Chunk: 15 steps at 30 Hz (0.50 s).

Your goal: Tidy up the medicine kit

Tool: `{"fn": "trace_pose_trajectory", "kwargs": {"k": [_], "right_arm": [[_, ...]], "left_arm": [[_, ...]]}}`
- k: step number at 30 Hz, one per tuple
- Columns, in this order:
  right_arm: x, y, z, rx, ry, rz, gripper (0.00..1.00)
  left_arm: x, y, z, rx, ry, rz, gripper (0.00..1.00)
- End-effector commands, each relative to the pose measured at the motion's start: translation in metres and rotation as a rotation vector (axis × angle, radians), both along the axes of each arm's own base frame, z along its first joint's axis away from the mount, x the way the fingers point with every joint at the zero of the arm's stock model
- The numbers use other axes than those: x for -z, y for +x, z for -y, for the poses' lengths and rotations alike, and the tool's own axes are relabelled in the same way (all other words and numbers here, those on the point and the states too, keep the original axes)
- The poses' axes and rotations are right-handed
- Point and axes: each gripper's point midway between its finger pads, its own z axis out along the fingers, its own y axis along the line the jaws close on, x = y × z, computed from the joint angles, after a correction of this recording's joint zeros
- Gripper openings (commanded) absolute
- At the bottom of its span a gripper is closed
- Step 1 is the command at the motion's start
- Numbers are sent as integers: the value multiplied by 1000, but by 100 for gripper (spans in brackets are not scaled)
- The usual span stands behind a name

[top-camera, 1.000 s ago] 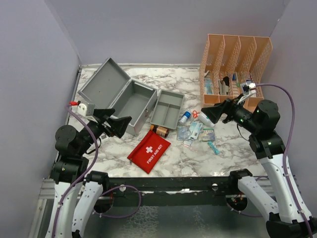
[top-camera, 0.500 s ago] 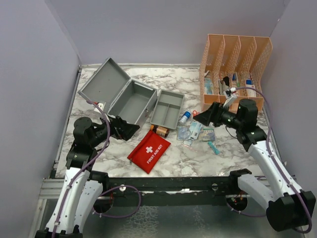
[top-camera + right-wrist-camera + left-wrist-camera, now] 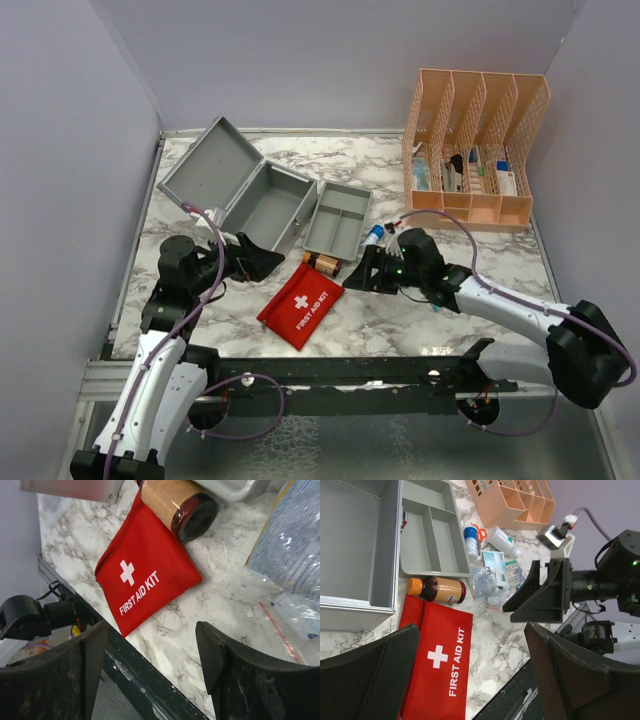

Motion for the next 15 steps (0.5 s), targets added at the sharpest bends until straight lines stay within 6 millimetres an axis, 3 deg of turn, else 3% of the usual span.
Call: {"fn": "trace_pose_trajectory", "kwargs": {"k": [1, 7, 15], "right_arm": [[20, 3, -20, 72, -37, -9, 70], [41, 0, -49, 51, -62, -50, 65], [68, 8, -59, 132, -113, -81, 52]], "left_arm": [[-7, 6, 0, -22, -11, 23, 91], [-3, 11, -2, -34, 6, 12, 90], [7, 16, -6, -61, 33, -37, 90]]}}
